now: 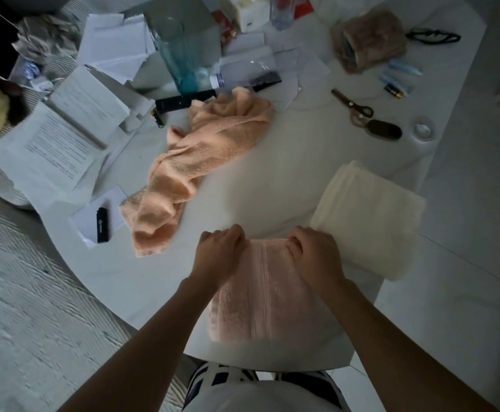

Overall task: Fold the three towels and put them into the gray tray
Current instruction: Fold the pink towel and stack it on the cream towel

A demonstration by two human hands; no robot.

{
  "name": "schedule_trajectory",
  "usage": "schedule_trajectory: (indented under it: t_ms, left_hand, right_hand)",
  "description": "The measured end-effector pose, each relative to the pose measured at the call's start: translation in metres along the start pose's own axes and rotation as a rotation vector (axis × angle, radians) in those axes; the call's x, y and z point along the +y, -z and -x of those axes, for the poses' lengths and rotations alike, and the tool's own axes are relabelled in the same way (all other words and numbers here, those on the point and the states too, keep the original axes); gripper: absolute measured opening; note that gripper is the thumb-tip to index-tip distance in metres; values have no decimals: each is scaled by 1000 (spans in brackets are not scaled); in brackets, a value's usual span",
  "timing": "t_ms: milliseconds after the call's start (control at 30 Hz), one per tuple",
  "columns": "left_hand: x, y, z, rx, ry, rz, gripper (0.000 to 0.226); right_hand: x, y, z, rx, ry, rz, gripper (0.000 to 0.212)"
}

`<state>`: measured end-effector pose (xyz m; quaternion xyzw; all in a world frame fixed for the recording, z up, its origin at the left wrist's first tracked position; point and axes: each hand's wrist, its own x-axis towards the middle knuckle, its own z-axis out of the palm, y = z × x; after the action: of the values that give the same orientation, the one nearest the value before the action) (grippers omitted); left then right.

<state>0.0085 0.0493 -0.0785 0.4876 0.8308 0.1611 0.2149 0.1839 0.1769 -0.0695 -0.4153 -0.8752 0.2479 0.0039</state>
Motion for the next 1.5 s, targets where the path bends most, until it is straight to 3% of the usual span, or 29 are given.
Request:
schedule_trajectory:
  t_ms: [200, 367, 633, 800, 933, 1000, 1100, 1233, 1400, 1500]
  left_hand:
    - [-7, -7, 10, 42, 165, 128, 10]
    - [-19, -16, 31, -20, 203, 174, 17]
    - [-15, -23, 25, 146, 405, 354, 16]
    - [-23, -13, 52, 82, 666, 521, 64]
    - [-25, -6, 84, -46, 719, 727, 42]
    - [-22, -6, 100, -172, 769, 862, 51]
    - [-19, -8, 113, -304, 832, 889, 56]
    - [4, 3, 101, -238, 804, 904, 53]
    - [58, 24, 63, -228, 593, 886, 68]
    - [106, 38, 27, -117, 437, 861, 47]
  right_hand:
    - [-9, -18, 17, -68, -272, -162, 29]
    - [-9, -29, 24, -130, -492, -260, 30]
    - [-1, -28, 24, -89, -494, -350, 33]
    - [22, -15, 53, -301, -572, -471, 37]
    - [27, -10, 80, -409, -619, -553, 40]
    - [24, -13, 93, -431, -643, -592, 43]
    - [19, -19, 105, -364, -667, -625, 41]
    - [15, -10, 114, -222, -701, -755, 43]
    - [24, 31, 112, -68, -648, -837, 32]
    - [50, 71, 96, 116, -678, -974, 17]
